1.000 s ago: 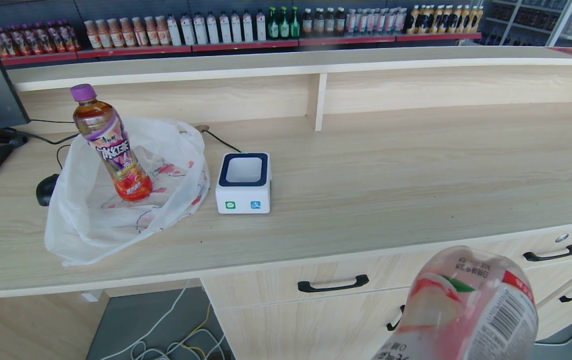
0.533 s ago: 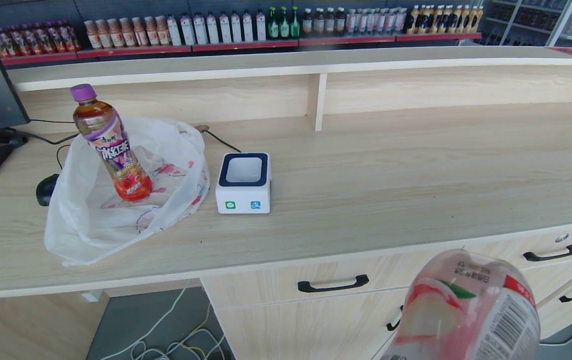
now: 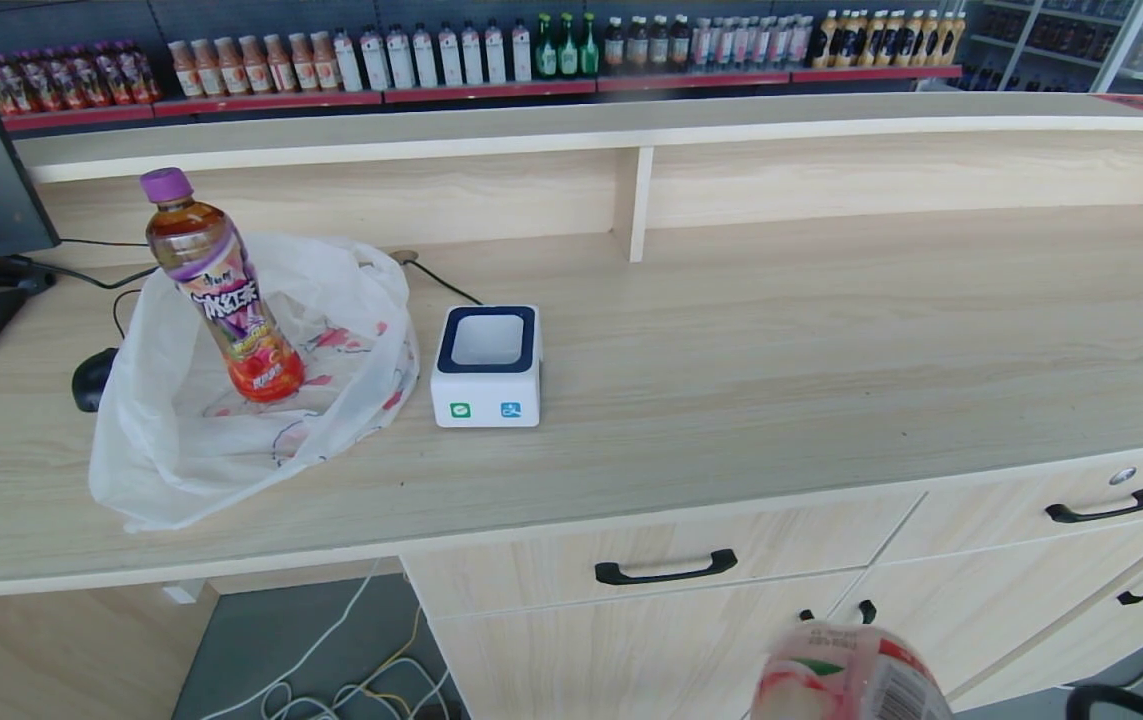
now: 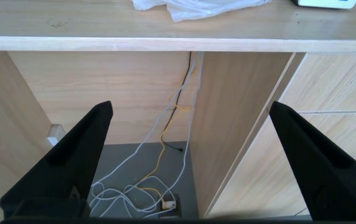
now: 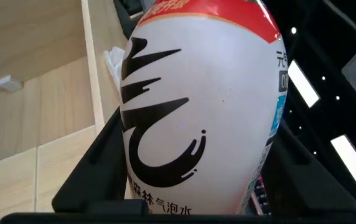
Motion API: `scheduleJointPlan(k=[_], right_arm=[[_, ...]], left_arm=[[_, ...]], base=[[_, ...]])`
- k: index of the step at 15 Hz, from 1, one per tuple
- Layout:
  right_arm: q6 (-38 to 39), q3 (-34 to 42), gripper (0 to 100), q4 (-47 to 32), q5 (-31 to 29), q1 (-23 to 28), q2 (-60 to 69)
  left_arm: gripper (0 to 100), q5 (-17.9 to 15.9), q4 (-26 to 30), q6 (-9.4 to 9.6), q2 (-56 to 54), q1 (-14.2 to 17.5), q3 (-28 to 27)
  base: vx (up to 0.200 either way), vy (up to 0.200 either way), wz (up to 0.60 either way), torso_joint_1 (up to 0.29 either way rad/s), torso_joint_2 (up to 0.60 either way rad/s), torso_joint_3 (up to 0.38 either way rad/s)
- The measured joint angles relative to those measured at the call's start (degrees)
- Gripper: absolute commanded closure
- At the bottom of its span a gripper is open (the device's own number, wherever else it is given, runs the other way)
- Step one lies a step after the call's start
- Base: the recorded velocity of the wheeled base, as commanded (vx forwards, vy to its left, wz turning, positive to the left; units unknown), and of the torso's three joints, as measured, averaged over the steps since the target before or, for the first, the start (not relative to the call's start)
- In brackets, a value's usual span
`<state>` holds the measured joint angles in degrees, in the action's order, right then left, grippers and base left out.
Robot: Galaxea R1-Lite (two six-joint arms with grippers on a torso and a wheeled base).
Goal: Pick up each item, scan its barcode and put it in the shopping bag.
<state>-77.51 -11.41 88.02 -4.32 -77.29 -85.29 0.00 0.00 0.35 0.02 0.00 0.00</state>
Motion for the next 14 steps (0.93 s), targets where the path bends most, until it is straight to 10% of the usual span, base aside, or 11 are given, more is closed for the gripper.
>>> scheduleJointPlan(k=[14], right_arm=[[42.07,0.63,100,-0.4,0.16,-1.32,-3.33]], left_arm=[[0,0.0,0.02,0.02,0.0,0.0,0.0]], base=[[0.0,0.0,0.0,0.0,0.0,0.0]])
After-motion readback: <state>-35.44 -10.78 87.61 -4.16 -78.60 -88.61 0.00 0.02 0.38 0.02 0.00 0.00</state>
